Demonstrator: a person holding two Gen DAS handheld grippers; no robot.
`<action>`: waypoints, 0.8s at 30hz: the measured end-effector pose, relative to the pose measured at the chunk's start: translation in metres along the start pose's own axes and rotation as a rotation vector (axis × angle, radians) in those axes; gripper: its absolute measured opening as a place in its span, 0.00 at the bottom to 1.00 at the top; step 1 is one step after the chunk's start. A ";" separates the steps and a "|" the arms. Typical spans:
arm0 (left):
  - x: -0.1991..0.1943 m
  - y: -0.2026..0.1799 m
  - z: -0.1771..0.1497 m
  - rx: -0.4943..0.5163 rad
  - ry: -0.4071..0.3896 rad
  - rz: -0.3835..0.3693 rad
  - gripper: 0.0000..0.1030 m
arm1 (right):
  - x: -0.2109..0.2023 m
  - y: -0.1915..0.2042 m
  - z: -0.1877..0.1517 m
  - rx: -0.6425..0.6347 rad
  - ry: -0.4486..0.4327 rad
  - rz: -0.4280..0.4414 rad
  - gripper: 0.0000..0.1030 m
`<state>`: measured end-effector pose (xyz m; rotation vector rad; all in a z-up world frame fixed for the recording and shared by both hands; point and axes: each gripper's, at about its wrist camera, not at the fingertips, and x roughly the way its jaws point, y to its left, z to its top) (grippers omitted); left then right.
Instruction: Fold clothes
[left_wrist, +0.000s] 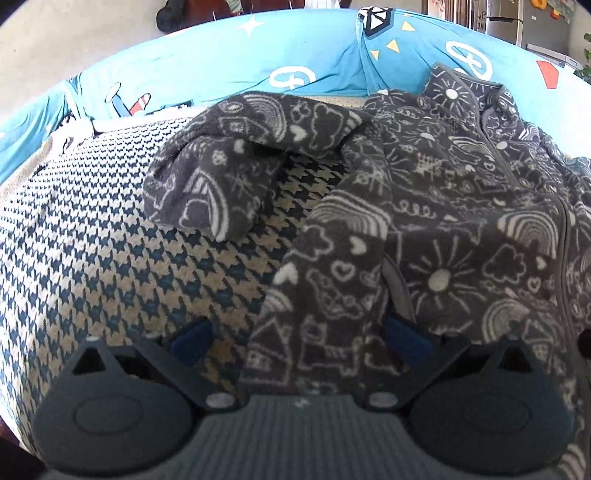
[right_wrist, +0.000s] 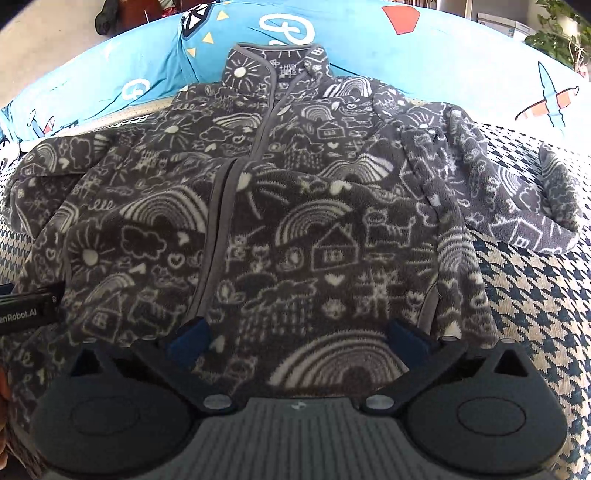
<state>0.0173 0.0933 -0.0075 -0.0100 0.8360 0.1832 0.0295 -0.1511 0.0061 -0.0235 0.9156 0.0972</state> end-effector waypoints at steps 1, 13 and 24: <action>-0.001 0.000 0.000 0.002 -0.004 0.002 1.00 | 0.000 0.000 0.000 0.004 -0.002 -0.003 1.00; -0.007 -0.005 -0.001 0.031 -0.050 0.030 1.00 | 0.000 0.004 -0.002 0.046 -0.034 -0.021 1.00; -0.016 -0.002 0.003 0.017 -0.085 0.003 1.00 | -0.007 -0.009 0.003 0.177 -0.112 0.007 1.00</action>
